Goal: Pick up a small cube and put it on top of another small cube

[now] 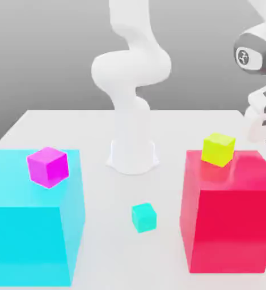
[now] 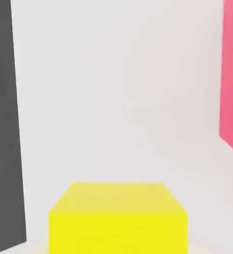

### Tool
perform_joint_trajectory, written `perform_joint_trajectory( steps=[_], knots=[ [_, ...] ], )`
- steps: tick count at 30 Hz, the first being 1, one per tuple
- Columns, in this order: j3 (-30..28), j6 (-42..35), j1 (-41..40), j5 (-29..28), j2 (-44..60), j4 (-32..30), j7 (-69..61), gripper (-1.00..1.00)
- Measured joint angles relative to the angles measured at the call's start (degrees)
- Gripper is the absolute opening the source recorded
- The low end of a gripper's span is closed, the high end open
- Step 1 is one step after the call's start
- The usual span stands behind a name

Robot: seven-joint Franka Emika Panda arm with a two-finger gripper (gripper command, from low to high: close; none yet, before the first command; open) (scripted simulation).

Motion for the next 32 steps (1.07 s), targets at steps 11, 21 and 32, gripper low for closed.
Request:
perform_joint_trajectory(
  steps=[11, 21, 32],
  knots=[
    [-6.47, -11.49, -5.29, -5.43, -10.77, 1.43, -9.67, -1.00],
    [-9.02, -20.50, -11.03, -16.60, -19.68, 1.10, -13.89, -1.00],
    [-6.18, -11.94, -11.27, -19.49, -16.68, -6.17, -14.21, 1.00]
  ],
)
